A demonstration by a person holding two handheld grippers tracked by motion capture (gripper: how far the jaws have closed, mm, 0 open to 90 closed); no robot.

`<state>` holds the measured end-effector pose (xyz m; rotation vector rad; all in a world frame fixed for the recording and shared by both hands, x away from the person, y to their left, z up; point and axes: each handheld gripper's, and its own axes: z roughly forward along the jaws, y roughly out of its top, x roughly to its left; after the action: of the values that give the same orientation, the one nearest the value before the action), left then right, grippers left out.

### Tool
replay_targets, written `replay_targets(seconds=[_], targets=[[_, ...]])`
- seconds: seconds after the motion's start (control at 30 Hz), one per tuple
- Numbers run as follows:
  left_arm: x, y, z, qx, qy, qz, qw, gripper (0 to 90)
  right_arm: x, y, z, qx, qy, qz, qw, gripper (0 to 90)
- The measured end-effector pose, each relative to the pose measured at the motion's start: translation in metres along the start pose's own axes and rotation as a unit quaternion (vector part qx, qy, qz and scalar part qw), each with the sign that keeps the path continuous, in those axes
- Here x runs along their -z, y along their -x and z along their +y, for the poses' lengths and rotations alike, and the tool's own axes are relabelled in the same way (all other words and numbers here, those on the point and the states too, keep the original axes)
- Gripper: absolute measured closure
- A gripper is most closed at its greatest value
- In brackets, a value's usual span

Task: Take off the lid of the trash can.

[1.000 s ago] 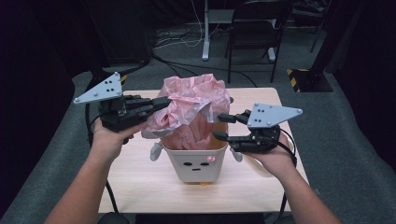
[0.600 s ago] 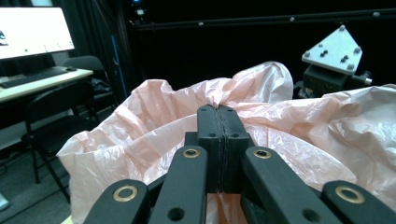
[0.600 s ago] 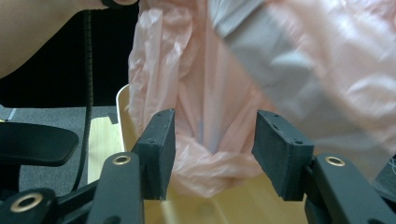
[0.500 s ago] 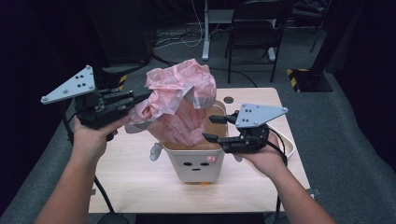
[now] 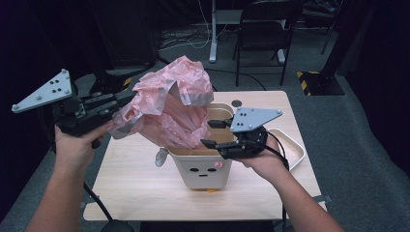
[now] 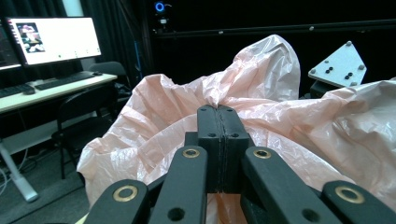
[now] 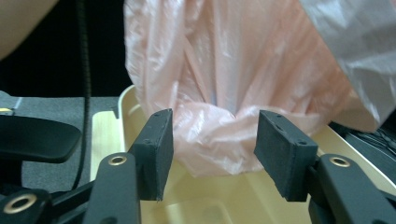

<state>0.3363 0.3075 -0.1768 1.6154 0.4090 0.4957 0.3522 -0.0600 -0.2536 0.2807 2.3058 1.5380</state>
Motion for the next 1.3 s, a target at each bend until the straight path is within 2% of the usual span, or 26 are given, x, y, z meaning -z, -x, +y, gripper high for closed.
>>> replay_targets(seconds=[0.23, 0.47, 0.6, 0.8, 0.9, 1.07, 1.3], targets=[[0.011, -0.004, -0.006, 0.009, 0.001, 0.010, 0.9999, 89.6, -0.008, 0.003, 0.002, -0.011, -0.014, 0.003, 0.9998, 41.8], [0.014, -0.005, -0.013, 0.016, 0.003, 0.009, 0.9998, 89.6, -0.016, 0.003, 0.003, -0.014, -0.029, 0.011, 0.9994, 42.1], [0.016, -0.005, -0.015, 0.017, 0.001, 0.010, 0.9998, 89.6, -0.019, 0.004, 0.003, -0.015, -0.040, 0.010, 0.9990, 52.1], [0.017, -0.005, -0.018, 0.020, 0.002, 0.008, 0.9998, 89.6, -0.020, 0.005, 0.003, -0.016, -0.047, 0.012, 0.9987, 77.8], [0.015, -0.004, -0.019, 0.020, 0.002, 0.005, 0.9998, 89.7, -0.019, 0.005, 0.002, -0.014, -0.047, 0.022, 0.9985, 88.1], [0.012, -0.002, -0.018, 0.018, 0.003, 0.000, 0.9998, 89.7, -0.017, 0.004, 0.002, -0.007, -0.041, 0.026, 0.9988, 90.0], [0.009, 0.000, -0.013, 0.013, 0.005, -0.004, 0.9999, 89.6, -0.010, 0.002, 0.007, 0.001, -0.012, 0.018, 0.9998, 90.0]])
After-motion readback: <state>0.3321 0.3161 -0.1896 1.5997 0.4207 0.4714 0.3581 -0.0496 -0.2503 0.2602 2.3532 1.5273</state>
